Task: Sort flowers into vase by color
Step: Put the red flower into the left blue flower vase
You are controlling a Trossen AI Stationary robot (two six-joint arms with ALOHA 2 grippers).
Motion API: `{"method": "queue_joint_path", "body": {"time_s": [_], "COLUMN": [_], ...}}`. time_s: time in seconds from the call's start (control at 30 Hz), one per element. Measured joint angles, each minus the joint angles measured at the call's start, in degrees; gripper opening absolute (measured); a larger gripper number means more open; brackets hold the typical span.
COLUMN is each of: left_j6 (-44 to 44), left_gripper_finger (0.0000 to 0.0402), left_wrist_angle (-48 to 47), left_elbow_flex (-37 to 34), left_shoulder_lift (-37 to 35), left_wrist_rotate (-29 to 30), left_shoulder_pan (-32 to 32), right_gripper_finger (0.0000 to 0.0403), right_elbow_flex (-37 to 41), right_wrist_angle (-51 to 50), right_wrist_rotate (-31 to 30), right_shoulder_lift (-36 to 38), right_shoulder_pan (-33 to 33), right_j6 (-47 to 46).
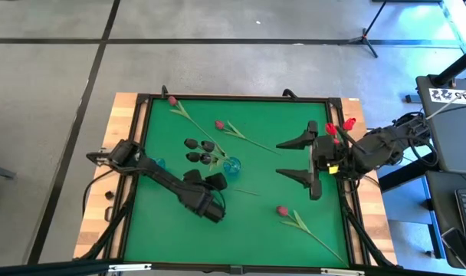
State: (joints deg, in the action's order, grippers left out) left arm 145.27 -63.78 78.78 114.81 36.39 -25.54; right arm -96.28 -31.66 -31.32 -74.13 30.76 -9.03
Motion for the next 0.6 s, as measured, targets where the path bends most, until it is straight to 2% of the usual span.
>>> {"method": "queue_joint_path", "body": {"time_s": [0.13,0.3,0.47,0.6], "left_j6": [1.1,0.7,0.1,0.2], "left_gripper_finger": [0.0163,0.0163,0.0163,0.0163], "left_wrist_angle": [2.5,11.9,10.9,7.4], "left_elbow_flex": [-5.2,-10.8,-11.1,-11.4], "left_shoulder_lift": [0.1,-0.4,-1.3,-3.2], "left_wrist_rotate": [-4.3,-4.0,-4.1,-7.1], "left_shoulder_pan": [1.1,1.3,0.2,-2.6], "right_gripper_finger": [0.0298,0.0298,0.0298,0.0298], "right_elbow_flex": [-0.5,-0.5,-0.5,-0.5], "right_wrist_angle": [-0.3,-0.3,-0.3,-0.2], "right_wrist_rotate": [-0.6,-1.2,-3.2,-4.6], "right_shoulder_lift": [0.0,0.0,0.0,0.0], "right_shoulder_pan": [0.0,0.0,0.0,0.0], "right_j6": [0.2,0.3,0.2,-0.5]}}
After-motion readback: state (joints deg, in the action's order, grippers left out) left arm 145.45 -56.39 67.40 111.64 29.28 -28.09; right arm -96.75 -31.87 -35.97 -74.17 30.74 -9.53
